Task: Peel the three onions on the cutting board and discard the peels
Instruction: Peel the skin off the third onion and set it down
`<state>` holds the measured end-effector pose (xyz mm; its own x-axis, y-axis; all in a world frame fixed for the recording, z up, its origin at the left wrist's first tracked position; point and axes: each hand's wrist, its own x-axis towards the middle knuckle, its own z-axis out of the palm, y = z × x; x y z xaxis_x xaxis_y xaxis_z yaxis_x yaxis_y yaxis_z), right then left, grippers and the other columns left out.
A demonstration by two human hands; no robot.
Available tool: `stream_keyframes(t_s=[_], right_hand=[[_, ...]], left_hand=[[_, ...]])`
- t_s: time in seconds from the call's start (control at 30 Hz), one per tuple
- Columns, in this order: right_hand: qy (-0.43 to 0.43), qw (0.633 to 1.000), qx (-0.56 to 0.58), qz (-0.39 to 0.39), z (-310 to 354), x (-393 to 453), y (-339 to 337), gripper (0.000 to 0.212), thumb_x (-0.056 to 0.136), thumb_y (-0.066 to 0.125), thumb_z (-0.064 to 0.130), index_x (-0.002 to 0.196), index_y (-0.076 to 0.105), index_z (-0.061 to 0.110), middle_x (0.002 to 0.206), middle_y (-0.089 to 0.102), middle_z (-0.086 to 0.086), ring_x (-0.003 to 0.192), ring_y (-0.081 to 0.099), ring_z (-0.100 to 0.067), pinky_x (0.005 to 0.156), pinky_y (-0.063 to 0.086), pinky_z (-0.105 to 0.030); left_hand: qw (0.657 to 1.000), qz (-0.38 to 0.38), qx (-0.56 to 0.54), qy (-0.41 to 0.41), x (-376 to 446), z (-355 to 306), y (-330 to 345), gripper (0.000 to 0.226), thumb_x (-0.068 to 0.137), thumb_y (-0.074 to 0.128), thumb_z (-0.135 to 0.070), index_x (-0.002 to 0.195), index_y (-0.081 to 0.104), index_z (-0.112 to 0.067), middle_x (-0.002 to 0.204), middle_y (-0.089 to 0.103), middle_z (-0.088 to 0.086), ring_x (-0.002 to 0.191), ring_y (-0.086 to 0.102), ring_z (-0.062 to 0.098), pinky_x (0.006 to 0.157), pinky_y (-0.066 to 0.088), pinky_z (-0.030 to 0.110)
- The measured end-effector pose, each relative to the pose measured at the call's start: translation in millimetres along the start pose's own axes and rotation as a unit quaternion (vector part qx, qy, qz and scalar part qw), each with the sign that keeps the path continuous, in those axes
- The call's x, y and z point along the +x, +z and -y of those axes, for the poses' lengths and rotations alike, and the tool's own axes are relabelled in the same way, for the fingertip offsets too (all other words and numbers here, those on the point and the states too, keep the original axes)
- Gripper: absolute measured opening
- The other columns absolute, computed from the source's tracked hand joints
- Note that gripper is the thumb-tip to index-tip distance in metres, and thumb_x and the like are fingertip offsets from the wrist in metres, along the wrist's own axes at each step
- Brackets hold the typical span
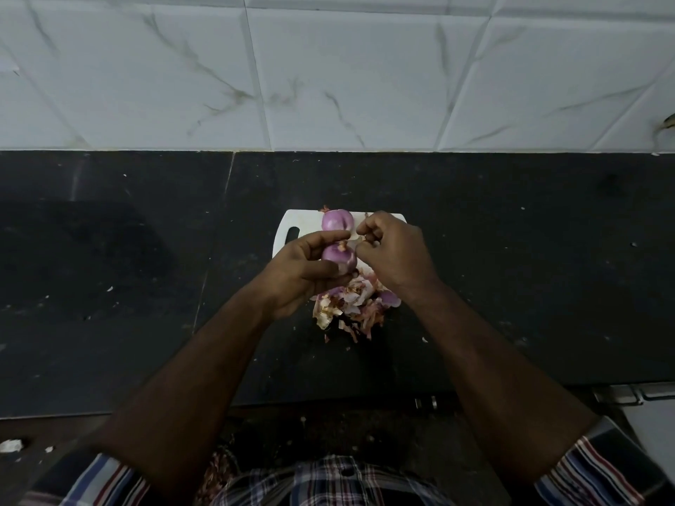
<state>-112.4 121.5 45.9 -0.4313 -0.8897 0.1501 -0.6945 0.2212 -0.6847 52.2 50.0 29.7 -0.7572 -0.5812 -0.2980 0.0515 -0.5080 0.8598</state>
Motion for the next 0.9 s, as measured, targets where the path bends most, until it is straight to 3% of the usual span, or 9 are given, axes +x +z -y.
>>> stream_keyframes(t_s=[0.1, 0.23, 0.5, 0.63, 0.77, 0.83, 0.9], right_hand=[[-0.002, 0.999, -0.032, -0.001, -5, -2, 4, 0.027, 0.085, 0.067, 0.021, 0.111, 0.069, 0.015, 0.094, 0.068, -0.002, 0.085, 0.065, -0.021, 0.078, 0.055, -0.039], [0.010, 0.997, -0.072, 0.008, -10, -2, 11, 0.027, 0.084, 0.061, 0.017, 0.108, 0.074, 0.017, 0.109, 0.070, -0.006, 0.094, 0.068, -0.023, 0.083, 0.055, -0.040], [0.031, 0.991, -0.104, 0.073, -16, -9, 15, 0.016, 0.087, 0.064, 0.022, 0.094, 0.076, 0.015, 0.090, 0.074, -0.003, 0.085, 0.068, -0.020, 0.077, 0.055, -0.035], [0.037, 0.989, -0.109, 0.098, -15, -12, 16, 0.018, 0.088, 0.064, 0.026, 0.096, 0.075, 0.014, 0.092, 0.074, -0.003, 0.088, 0.067, -0.020, 0.078, 0.053, -0.034], [0.043, 0.983, -0.135, 0.116, -10, -11, 16, 0.019, 0.089, 0.063, 0.025, 0.099, 0.074, 0.014, 0.094, 0.074, -0.004, 0.090, 0.066, -0.022, 0.074, 0.048, -0.028], [0.041, 0.981, -0.149, 0.116, -7, -10, 17, 0.019, 0.090, 0.061, 0.025, 0.098, 0.072, 0.013, 0.092, 0.072, -0.006, 0.088, 0.065, -0.023, 0.071, 0.046, -0.029], [0.047, 0.980, -0.155, 0.115, -6, -6, 19, 0.018, 0.090, 0.058, 0.025, 0.094, 0.071, 0.013, 0.088, 0.069, -0.006, 0.086, 0.065, -0.025, 0.070, 0.045, -0.029]], left_hand=[[0.999, 0.018, -0.039, -0.012, -1, 2, -1, 0.044, 0.086, 0.057, 0.017, 0.123, 0.061, -0.006, 0.113, 0.067, 0.017, 0.103, 0.067, 0.034, 0.088, 0.060, 0.040], [0.997, 0.028, -0.060, -0.033, -4, 5, -3, 0.043, 0.073, 0.057, 0.009, 0.111, 0.066, -0.009, 0.105, 0.069, 0.014, 0.093, 0.071, 0.028, 0.077, 0.061, 0.036], [0.985, 0.016, -0.168, -0.040, -9, -3, -9, 0.038, 0.077, 0.054, -0.001, 0.114, 0.060, -0.008, 0.123, 0.061, 0.018, 0.100, 0.070, 0.033, 0.079, 0.061, 0.034], [0.978, -0.010, -0.204, -0.041, -11, 1, -7, 0.030, 0.087, 0.055, -0.003, 0.116, 0.060, -0.007, 0.117, 0.065, 0.019, 0.100, 0.072, 0.033, 0.078, 0.062, 0.032], [0.967, -0.022, -0.249, -0.040, -8, 8, -6, 0.043, 0.087, 0.061, -0.008, 0.129, 0.057, -0.003, 0.129, 0.059, 0.024, 0.131, 0.053, 0.045, 0.081, 0.061, 0.034], [0.961, -0.034, -0.274, -0.033, -7, 11, -3, 0.049, 0.087, 0.063, -0.011, 0.134, 0.054, -0.001, 0.131, 0.060, 0.025, 0.127, 0.057, 0.043, 0.083, 0.061, 0.033], [0.950, -0.034, -0.309, -0.025, -7, 9, 1, 0.039, 0.090, 0.058, -0.016, 0.125, 0.062, 0.002, 0.122, 0.066, 0.025, 0.112, 0.068, 0.040, 0.080, 0.062, 0.032]])
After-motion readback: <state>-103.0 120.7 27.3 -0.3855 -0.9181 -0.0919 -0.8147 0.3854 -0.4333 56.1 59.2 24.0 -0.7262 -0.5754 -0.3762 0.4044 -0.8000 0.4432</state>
